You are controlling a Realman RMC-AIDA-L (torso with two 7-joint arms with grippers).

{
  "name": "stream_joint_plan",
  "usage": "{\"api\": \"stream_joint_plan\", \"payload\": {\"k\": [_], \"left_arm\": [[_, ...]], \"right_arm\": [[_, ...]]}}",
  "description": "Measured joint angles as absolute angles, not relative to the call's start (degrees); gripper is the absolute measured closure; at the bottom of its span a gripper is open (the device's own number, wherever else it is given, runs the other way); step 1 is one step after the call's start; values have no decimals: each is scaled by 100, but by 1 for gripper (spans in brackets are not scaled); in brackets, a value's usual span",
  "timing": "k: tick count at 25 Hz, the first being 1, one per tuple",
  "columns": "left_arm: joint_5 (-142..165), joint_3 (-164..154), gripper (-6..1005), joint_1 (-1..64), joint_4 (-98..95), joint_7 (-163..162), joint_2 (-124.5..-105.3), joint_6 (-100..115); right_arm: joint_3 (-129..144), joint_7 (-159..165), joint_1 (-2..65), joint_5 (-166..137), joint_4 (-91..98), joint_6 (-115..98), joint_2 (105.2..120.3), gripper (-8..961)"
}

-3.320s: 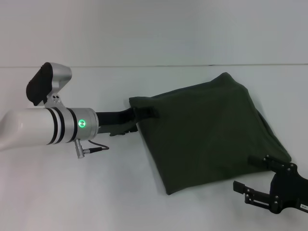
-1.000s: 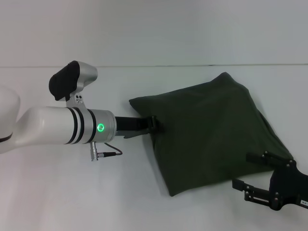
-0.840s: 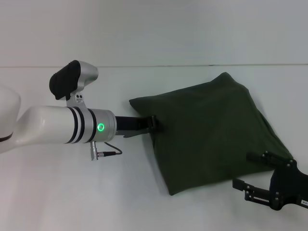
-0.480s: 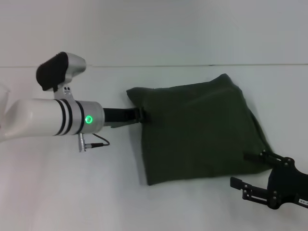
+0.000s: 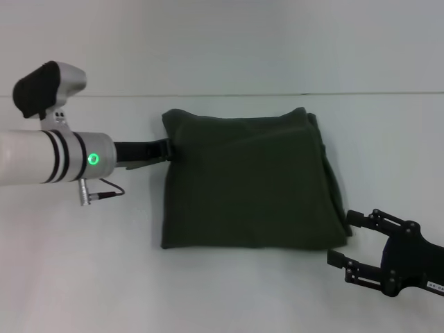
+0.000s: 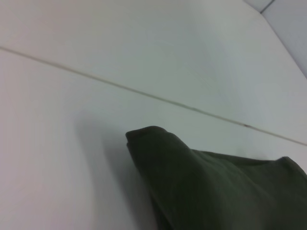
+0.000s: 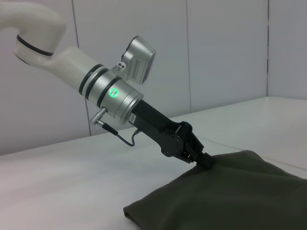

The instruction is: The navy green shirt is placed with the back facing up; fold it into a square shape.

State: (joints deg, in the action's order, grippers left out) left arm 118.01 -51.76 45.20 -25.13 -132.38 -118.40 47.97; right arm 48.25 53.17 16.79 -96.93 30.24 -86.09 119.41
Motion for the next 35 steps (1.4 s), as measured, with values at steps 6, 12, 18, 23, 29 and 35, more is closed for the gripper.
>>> {"api": "stream_joint_plan", "payload": {"k": [6, 12, 18, 23, 29, 35], "left_arm": [[11891, -4829, 912, 4368, -2615, -13050, -11848, 4890], [11715, -4766, 859, 4011, -3094, -12531, -12017, 5349], [11580, -4508, 768, 3712, -3317, -12151, -12065, 5578], [11435, -4024, 626, 3417, -3629, -10995, -12085, 6282], [11004, -3567, 364, 2451, -4245, -7691, -12419, 8185], [11026, -2777, 134, 1672, -3885, -5949, -12439, 9209]], "right_arm": [[4825, 5318, 1742, -9697, 3024, -8623, 11952, 119], [4825, 5311, 1751, -9695, 3024, -8638, 11953, 118], [4825, 5277, 1752, -9693, 2995, -8649, 11965, 119], [4822, 5273, 1771, -9652, 2991, -8657, 11981, 119], [4808, 5232, 1831, -9528, 2967, -8619, 11980, 124], [4765, 4946, 1750, -9527, 2771, -8580, 11995, 124]]}}
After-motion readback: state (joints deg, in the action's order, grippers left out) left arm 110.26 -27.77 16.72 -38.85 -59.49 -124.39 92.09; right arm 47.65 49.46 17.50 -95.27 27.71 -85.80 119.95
